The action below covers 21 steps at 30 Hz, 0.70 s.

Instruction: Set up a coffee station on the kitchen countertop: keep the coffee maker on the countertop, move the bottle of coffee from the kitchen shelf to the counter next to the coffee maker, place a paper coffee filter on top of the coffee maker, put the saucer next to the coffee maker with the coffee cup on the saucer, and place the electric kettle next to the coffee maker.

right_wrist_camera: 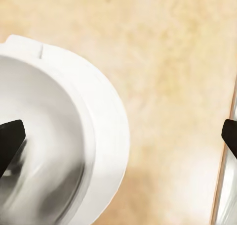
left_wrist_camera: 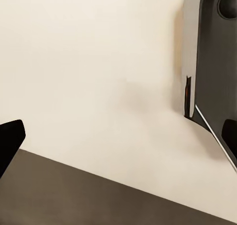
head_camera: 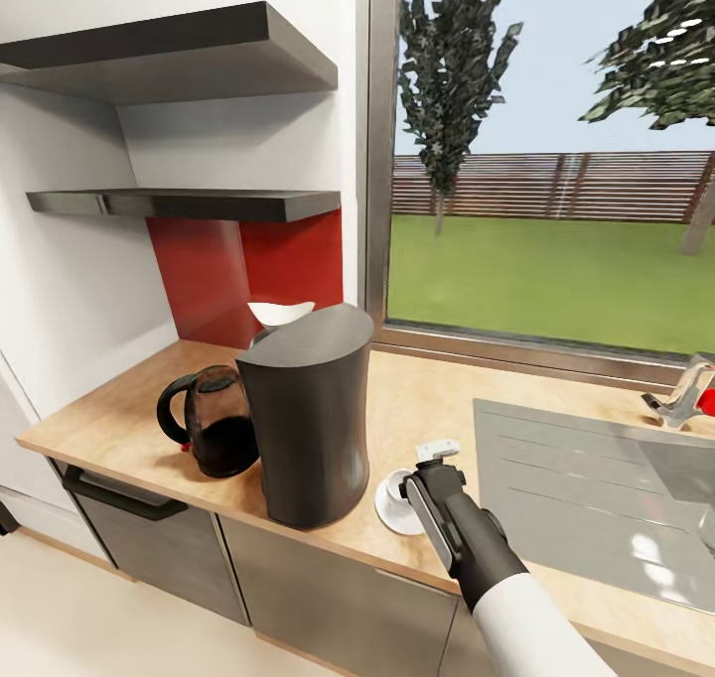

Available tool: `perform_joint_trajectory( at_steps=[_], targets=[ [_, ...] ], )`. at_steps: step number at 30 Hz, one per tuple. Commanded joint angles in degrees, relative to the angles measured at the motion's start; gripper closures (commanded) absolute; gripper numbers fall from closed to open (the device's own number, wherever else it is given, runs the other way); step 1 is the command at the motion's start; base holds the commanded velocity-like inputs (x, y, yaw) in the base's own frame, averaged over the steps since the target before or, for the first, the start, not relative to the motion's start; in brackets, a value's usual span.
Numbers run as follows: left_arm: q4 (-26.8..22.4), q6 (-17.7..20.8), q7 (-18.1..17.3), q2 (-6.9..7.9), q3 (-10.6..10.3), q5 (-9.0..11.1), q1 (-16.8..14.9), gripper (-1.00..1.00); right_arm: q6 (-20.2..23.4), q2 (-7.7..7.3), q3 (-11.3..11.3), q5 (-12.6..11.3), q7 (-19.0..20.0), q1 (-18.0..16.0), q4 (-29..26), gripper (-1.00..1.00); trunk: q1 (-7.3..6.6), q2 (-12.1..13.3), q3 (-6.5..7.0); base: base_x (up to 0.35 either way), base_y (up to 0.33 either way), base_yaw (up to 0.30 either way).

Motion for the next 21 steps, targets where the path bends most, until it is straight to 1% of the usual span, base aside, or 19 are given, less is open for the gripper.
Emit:
perform_joint_trajectory(
  at_steps=[1, 8, 16, 21],
  targets=[
    [-0.1, -0.1, 0.1, -0.02, 0.5, -0.6, 0.0, -1.0, 0.2, -0.01, 0.2, -0.4, -0.4, -0.1, 0.0, -1.0, 0.04, -0.1, -0.12, 0.0, 0.0, 0.0],
    [-0.1, -0.1, 0.0, 0.04, 0.5, -0.6, 0.0, -1.0, 0.2, 0.05, 0.1, -0.5, -0.4, -0.1, -1.1, -1.0, 0.04, -0.1, -0.12, 0.0, 0.0, 0.0],
    [-0.1, -0.1, -0.2, 0.07, 0.6, -0.6, 0.0, -1.0, 0.5, 0.05, 0.1, -0.5, -0.4, -0.1, -8.9, -1.0, 0.04, -0.1, -0.12, 0.0, 0.0, 0.0],
    [-0.1, -0.1, -0.3, 0.07, 0.5, -0.6, 0.0, -1.0, 3.6, 0.05, 0.1, -0.5, -0.3, -0.1, -12.5, -1.0, 0.04, -0.1, -0.12, 0.0, 0.0, 0.0]
  ],
)
